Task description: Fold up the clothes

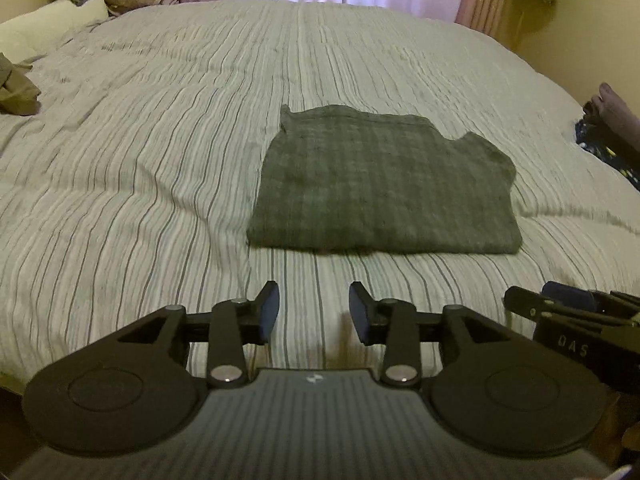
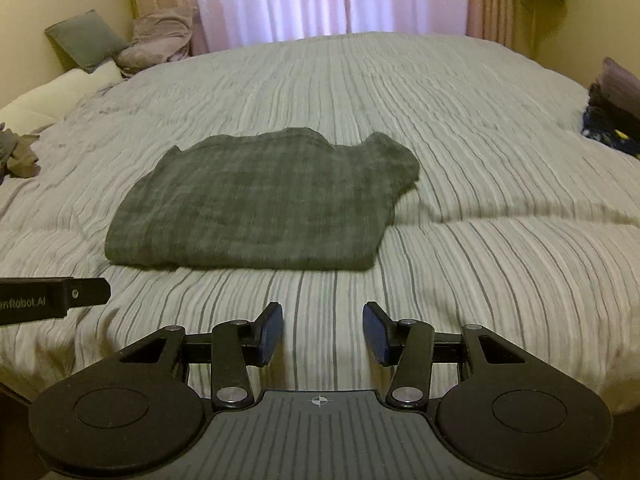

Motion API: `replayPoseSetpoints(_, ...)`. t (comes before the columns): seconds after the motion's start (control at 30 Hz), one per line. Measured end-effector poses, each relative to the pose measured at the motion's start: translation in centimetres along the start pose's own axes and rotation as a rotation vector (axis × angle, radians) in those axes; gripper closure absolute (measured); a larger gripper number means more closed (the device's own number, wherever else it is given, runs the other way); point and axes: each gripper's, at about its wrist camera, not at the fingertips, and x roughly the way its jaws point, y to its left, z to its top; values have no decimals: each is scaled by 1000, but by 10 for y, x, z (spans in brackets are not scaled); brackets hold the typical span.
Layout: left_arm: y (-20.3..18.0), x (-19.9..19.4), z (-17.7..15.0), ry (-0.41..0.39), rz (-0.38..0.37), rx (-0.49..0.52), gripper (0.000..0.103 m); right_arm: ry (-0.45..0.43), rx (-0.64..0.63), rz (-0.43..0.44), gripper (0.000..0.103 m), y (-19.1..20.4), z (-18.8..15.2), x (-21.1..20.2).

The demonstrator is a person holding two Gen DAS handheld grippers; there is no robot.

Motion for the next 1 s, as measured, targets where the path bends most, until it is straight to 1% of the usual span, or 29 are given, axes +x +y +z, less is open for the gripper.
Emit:
replayPoseSetpoints(0.13, -4, -14, -6, -17, -1, 13, 68, -14, 18, -11, 54, 3, -7, -14)
replayPoseSetpoints(0.3, -6, -30, -12, -43, 2, 15, 66, -41, 11, -3, 54, 8, -8, -30)
replayPoseSetpoints(0.53, -5, -41, -17, -56, -2, 19, 65, -62, 7, 7, 54, 13, -11, -45)
replayPoseSetpoints(0.83, -5, -44, -18, -61, -5, 15, 64, -66, -5, 9, 54, 16, -11, -49)
replayPoseSetpoints(1.0, -4, -39, -16, -49, -6, 6, 64, -50, -10, 11, 54, 17, -10, -43)
